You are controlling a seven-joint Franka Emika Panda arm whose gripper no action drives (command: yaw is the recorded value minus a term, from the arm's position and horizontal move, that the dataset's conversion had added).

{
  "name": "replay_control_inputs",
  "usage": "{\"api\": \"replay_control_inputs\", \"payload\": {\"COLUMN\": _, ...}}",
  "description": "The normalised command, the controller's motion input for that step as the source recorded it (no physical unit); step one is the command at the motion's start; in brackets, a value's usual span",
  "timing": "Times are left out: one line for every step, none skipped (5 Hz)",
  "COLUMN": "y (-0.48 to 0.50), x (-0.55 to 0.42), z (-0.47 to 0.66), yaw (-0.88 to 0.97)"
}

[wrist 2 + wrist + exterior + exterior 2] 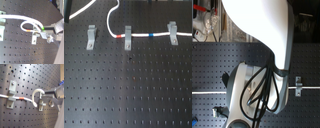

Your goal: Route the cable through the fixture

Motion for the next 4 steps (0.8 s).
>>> {"api": "replay_control_inputs", "payload": {"y": -0.026, "x": -0.019, "z": 0.01, "yaw": 0.0}}
{"api": "replay_control_inputs", "payload": {"y": 0.027, "x": -0.031, "z": 0.39, "yaw": 0.0}}
{"api": "replay_control_inputs", "payload": {"y": 0.214, "x": -0.205, "z": 0.59, "yaw": 0.0}}
{"api": "replay_control_inputs", "payload": {"y": 0.295, "x": -0.385, "z": 0.4, "yaw": 0.03}}
